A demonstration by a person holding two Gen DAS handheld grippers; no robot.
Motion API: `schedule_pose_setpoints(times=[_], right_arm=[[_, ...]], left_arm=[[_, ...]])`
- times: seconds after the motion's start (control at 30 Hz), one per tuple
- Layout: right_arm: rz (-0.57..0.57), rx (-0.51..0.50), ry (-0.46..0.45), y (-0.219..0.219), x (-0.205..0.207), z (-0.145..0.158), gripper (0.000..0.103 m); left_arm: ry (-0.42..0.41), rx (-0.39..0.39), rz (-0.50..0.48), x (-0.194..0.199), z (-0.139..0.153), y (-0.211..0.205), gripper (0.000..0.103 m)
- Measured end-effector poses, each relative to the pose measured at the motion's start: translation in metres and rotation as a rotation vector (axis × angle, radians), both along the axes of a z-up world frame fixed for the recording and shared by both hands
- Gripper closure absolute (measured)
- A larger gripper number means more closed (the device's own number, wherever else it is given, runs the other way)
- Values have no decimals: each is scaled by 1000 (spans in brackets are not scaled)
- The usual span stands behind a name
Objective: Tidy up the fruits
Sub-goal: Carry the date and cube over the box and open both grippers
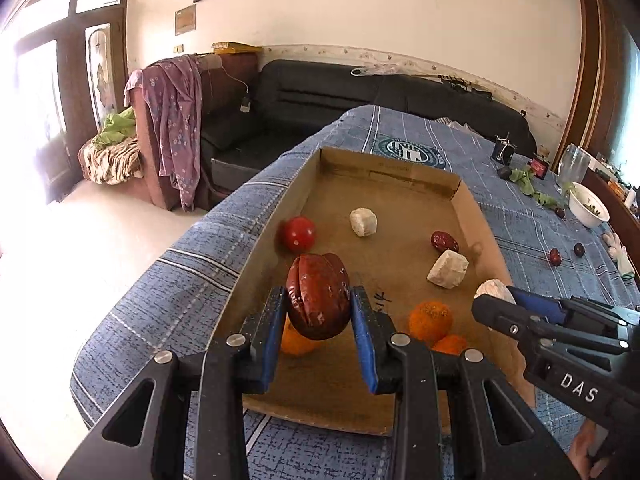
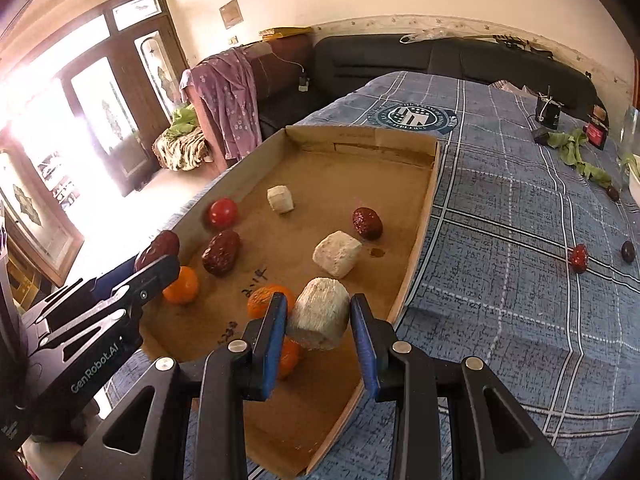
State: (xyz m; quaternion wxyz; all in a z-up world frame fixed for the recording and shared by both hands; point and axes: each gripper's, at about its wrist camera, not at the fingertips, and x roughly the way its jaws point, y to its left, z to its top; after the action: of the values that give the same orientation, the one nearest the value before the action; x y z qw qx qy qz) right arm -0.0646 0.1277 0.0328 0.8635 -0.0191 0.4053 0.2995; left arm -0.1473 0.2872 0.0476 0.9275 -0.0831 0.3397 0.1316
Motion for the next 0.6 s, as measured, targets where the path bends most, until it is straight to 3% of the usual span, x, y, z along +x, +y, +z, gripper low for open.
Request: schedule_pose_setpoints(times=[0.6], right_arm=[[0,-27,4,10,18,-9,66]], left_arm=[[9,-45,13,11,-9,4,70]])
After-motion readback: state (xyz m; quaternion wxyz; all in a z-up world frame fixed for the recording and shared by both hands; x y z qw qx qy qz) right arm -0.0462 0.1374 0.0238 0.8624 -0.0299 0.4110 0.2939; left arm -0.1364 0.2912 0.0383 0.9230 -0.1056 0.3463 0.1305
